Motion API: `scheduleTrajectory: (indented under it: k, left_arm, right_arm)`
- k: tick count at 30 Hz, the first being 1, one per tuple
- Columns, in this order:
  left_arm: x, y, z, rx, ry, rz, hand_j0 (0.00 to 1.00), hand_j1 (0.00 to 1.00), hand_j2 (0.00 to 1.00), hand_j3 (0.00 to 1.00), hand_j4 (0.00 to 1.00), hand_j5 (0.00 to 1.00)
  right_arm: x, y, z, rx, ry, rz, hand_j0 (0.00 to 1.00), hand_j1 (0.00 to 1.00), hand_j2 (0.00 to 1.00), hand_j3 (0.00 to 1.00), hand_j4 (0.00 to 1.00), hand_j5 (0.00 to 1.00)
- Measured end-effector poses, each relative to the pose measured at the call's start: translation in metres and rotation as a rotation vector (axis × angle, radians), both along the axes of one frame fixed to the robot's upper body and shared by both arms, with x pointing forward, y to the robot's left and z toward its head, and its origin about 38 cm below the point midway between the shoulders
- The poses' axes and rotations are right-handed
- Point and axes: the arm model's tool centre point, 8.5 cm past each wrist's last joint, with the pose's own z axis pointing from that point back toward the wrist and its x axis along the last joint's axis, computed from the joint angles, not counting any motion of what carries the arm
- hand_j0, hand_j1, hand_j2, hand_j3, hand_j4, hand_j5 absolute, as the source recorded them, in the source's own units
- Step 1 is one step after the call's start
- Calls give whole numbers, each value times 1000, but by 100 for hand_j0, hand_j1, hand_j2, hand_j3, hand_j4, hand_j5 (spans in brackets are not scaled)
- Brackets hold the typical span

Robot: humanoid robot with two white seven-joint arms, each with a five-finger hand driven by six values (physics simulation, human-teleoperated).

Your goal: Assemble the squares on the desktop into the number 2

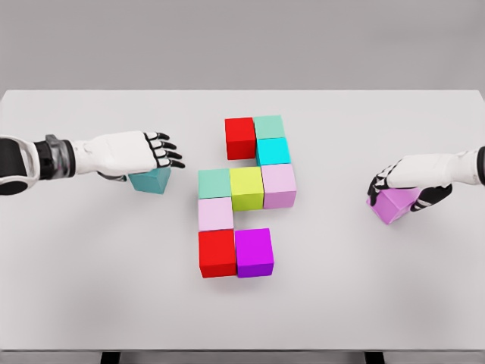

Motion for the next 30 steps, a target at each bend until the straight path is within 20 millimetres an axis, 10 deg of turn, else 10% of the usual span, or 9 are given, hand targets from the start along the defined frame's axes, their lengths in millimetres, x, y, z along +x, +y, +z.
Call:
scheduleTrajectory:
  k: [9,17,25,30]
  left_arm:
    - [-1,-1,-5,19,2,-7,99,99,99,99,99,99]
    - [-1,0,-9,64,-17,-19,62,62,62,62,62,62]
    - [2,0,-3,88,-38,-26,63,63,63,63,63,63]
    - [12,-3,5,88,-60,-19,64,64,64,64,64,64]
  right_arm:
    - [-29,20,22,-4,-30,118,64,64,64,64,64,64]
    - [-58,58,32,24,-41,268,64,64,64,64,64,64]
    - [-61,89,27,69,-38,347,65,65,65,65,65,65]
    - [-60,98,26,81,-40,365,83,83,83,83,83,83]
